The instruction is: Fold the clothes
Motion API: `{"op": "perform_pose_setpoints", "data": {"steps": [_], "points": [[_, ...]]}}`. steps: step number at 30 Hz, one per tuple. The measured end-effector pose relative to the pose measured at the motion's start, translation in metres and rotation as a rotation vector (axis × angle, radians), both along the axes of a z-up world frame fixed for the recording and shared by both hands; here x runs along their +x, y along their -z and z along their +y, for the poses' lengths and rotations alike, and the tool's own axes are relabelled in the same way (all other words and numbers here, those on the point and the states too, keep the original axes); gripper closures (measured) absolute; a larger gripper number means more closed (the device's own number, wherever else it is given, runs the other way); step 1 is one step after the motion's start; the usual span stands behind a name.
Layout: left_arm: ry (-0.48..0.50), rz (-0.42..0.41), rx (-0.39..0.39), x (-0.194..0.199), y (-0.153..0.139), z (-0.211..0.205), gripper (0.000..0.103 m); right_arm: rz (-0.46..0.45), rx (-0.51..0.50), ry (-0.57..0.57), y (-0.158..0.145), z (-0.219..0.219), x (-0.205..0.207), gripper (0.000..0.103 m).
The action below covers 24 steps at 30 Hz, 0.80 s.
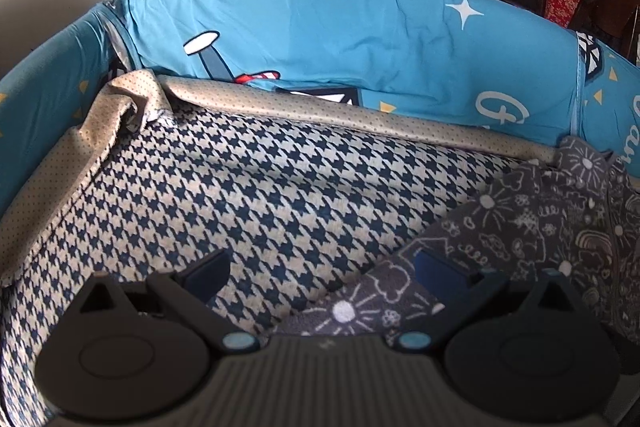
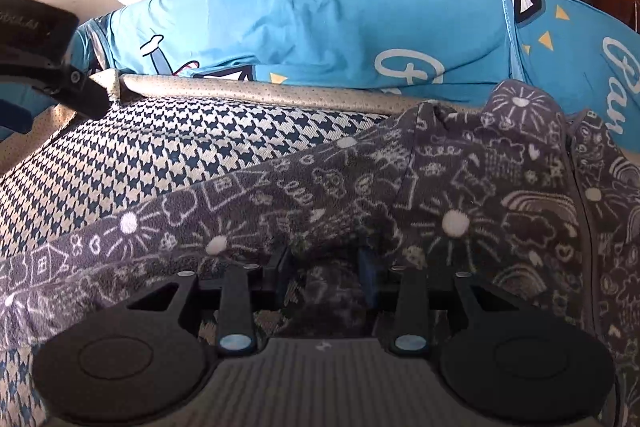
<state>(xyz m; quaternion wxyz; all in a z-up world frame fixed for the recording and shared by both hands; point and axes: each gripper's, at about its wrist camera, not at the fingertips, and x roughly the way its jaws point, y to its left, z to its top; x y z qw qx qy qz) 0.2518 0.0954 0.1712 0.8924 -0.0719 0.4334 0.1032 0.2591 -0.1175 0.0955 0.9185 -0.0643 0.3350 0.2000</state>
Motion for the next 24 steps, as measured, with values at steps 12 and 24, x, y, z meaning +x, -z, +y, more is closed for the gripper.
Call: {"op": "perform_pose_setpoints", "data": {"steps": [12,24], "points": [[0.053,0.086,-0.084,0.027,0.042,-0.024,0.000,-0.064,-0.065,-0.041,0.006,0.001,-0.025,0.067],[-0.023,0.161,-0.049,0.047,0.078,-0.035,0.000,-0.163,-0.169,-0.070,0.008,0.013,-0.031,0.090]]}}
